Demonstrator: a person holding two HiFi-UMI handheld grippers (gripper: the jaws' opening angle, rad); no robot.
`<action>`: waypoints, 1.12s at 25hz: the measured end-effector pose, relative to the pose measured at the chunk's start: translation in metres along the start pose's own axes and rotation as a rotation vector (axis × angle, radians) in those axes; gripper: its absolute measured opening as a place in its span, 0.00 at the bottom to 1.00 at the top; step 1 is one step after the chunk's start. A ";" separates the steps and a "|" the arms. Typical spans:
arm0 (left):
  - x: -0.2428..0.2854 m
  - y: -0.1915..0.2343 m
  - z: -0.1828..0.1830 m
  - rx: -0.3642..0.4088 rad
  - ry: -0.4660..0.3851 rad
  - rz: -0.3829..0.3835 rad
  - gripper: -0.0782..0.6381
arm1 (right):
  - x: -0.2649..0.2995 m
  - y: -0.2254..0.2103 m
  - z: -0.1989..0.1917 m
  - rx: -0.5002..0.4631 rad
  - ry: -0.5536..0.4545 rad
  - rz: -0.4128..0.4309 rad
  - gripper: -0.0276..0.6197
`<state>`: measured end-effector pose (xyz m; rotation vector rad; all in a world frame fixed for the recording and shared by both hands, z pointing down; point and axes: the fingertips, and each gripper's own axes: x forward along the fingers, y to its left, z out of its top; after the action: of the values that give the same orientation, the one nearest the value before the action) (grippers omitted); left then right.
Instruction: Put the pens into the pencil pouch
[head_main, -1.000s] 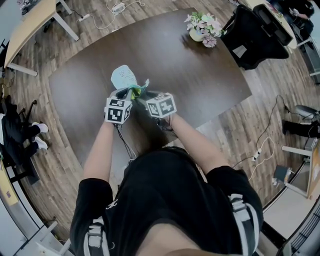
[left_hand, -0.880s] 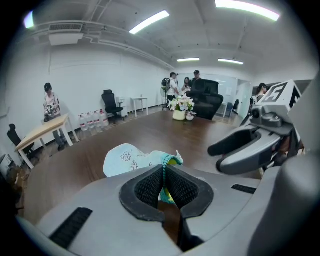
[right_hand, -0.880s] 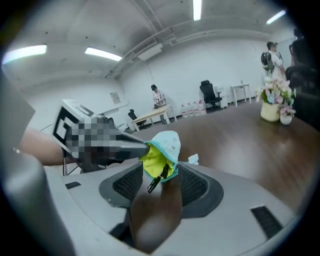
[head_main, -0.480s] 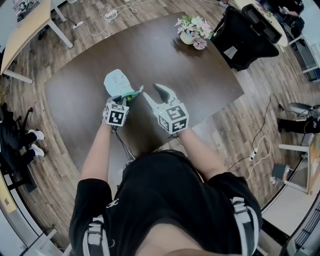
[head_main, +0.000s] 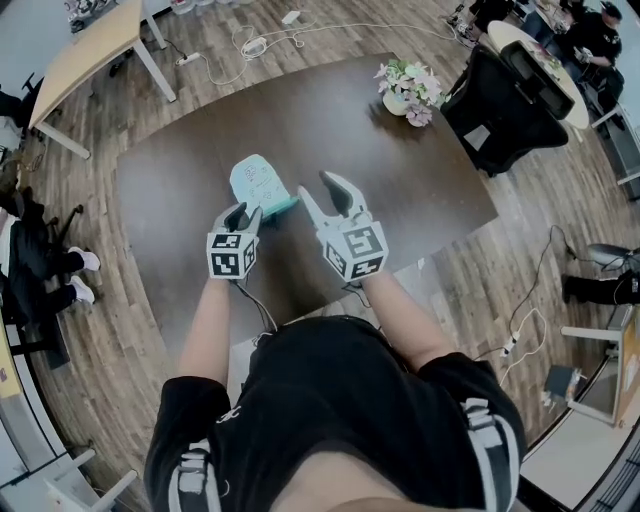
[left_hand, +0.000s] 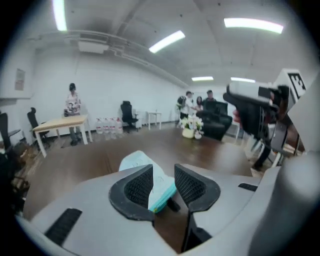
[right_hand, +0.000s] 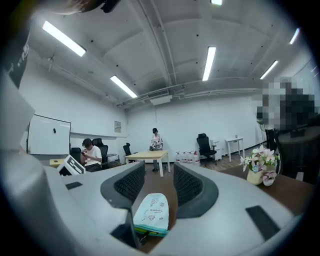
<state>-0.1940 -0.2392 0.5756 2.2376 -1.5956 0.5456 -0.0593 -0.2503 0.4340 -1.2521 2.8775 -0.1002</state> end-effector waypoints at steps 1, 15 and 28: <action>-0.015 0.006 0.017 -0.034 -0.085 0.040 0.29 | 0.000 0.003 0.005 -0.009 -0.016 0.000 0.32; -0.206 0.031 0.096 -0.109 -0.520 0.430 0.11 | -0.017 0.013 0.060 -0.096 -0.157 -0.070 0.05; -0.210 0.027 0.100 -0.024 -0.480 0.433 0.11 | -0.018 0.006 0.054 -0.070 -0.120 -0.083 0.05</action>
<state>-0.2709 -0.1243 0.3865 2.1098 -2.3362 0.0809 -0.0497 -0.2366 0.3789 -1.3396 2.7503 0.0740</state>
